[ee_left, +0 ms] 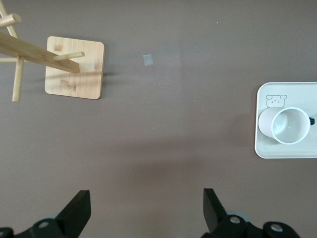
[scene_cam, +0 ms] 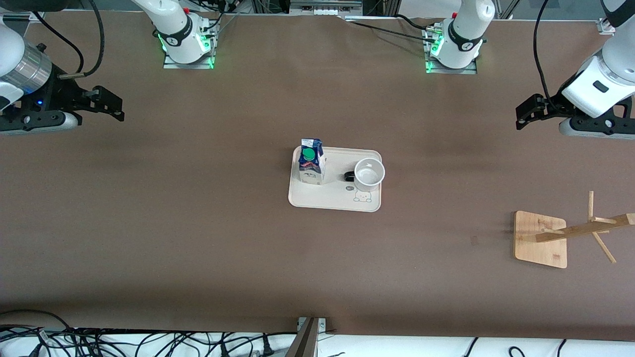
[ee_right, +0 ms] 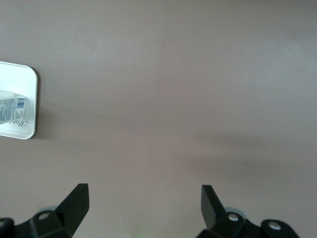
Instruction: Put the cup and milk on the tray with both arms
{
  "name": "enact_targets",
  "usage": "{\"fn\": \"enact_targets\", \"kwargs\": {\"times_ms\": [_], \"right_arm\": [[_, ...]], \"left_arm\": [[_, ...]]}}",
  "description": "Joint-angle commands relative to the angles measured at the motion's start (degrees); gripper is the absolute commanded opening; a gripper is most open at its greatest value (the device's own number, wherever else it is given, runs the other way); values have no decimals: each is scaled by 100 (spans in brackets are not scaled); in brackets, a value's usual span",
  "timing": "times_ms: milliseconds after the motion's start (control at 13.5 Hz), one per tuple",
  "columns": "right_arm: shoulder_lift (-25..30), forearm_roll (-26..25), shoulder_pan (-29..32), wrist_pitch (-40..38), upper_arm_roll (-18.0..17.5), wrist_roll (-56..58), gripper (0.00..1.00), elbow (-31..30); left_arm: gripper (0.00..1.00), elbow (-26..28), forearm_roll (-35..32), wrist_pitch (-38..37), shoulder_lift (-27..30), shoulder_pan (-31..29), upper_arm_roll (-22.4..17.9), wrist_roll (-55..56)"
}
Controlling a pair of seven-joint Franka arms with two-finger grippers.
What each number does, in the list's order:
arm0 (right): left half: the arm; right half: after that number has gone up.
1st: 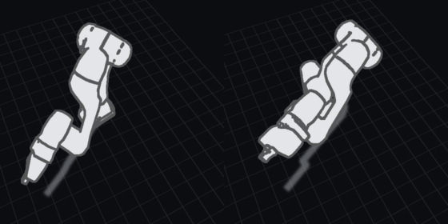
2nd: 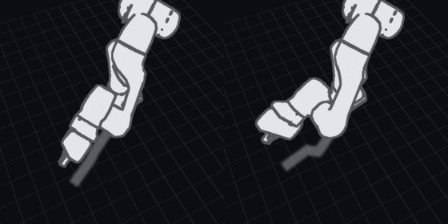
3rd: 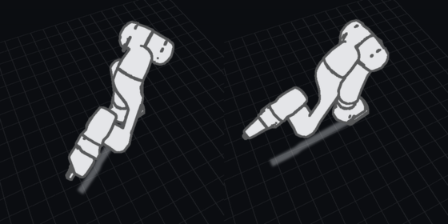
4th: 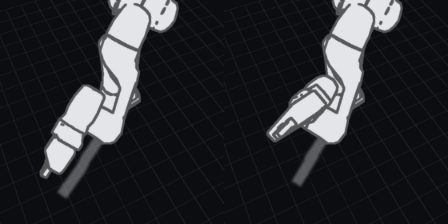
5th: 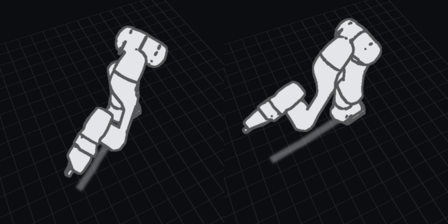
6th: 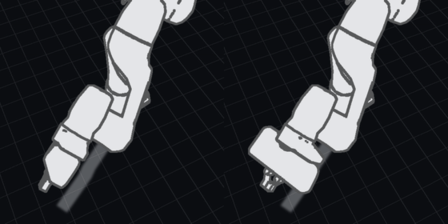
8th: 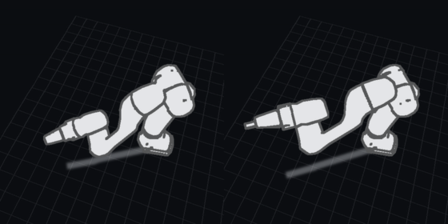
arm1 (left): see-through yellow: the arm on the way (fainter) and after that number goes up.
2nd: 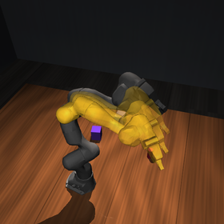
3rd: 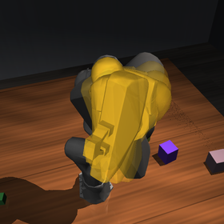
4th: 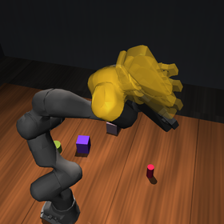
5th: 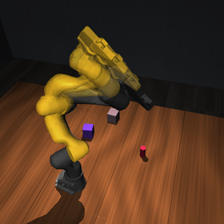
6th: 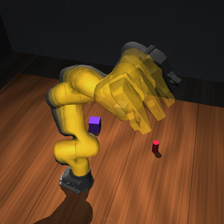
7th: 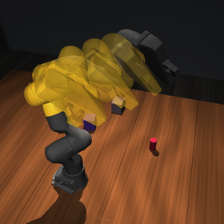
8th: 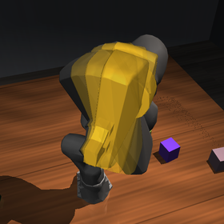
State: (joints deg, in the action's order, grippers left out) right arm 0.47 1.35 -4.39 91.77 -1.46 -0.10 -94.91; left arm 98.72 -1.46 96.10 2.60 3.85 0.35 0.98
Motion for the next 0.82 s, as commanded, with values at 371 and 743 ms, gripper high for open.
{"fn": "enact_targets", "kwargs": {"times_ms": [371,743], "right_arm": [[-3,-30,52,-107,-56,-34,100,78],[-64,14,34,68,-56,-34,100,104]], "left_arm": [[100,-767,-144,-372,-480,10,52,-37],[100,-767,-100,-381,-488,19,52,-28]]}}
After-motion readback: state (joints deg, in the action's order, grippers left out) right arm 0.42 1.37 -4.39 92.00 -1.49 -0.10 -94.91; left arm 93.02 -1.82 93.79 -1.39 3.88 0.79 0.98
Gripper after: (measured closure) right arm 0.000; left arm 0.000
